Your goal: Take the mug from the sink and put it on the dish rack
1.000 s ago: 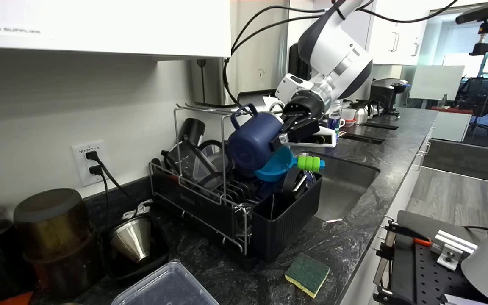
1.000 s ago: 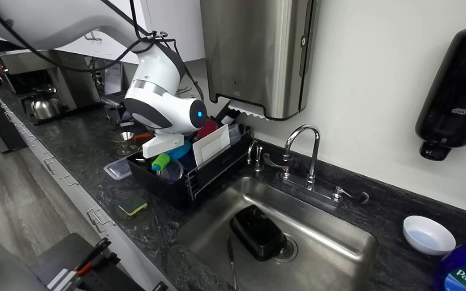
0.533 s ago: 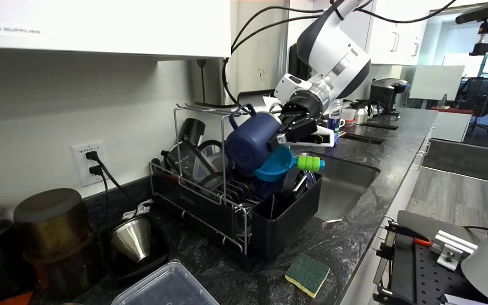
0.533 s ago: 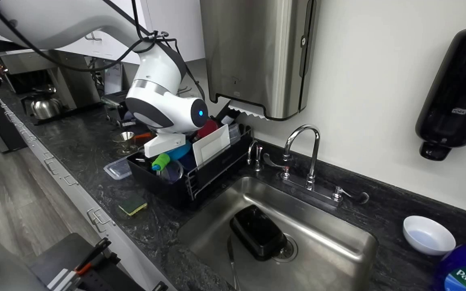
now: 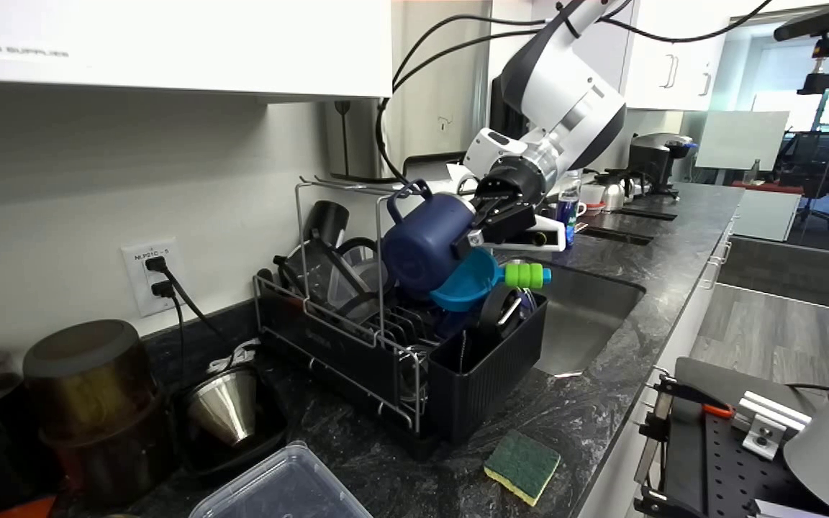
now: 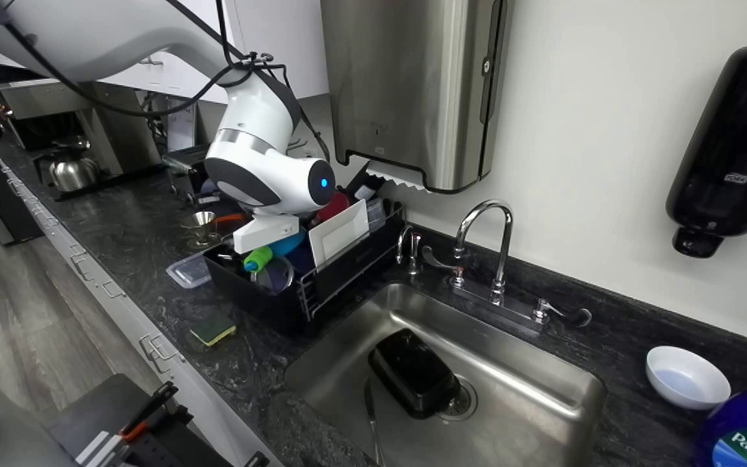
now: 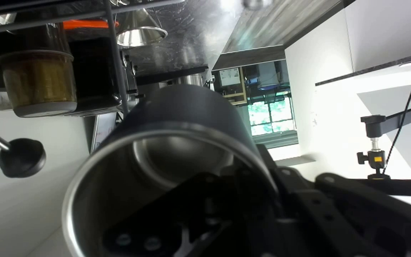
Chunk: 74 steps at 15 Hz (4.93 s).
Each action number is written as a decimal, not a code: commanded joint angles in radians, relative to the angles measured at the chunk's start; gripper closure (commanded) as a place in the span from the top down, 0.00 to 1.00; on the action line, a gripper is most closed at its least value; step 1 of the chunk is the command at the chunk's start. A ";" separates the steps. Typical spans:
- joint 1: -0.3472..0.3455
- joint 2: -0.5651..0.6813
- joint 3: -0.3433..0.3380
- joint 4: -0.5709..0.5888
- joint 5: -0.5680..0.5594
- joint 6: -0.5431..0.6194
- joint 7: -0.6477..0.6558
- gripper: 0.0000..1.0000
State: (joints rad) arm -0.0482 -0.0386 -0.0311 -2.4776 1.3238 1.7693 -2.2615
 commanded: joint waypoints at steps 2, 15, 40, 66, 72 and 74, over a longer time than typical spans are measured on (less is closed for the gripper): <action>0.005 0.013 0.000 0.014 0.026 0.011 -0.017 0.02; 0.001 0.010 -0.004 0.019 0.021 0.013 -0.018 1.00; -0.139 -0.030 -0.176 0.117 -0.111 0.004 0.015 1.00; -0.418 -0.106 -0.508 0.376 -0.745 -0.434 0.104 1.00; -0.427 0.055 -0.574 0.509 -0.679 -0.258 0.037 1.00; -0.442 0.126 -0.580 0.566 -0.619 -0.201 0.025 1.00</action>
State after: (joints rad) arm -0.4682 -0.0144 -0.6064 -1.9980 0.6402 1.5382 -2.1964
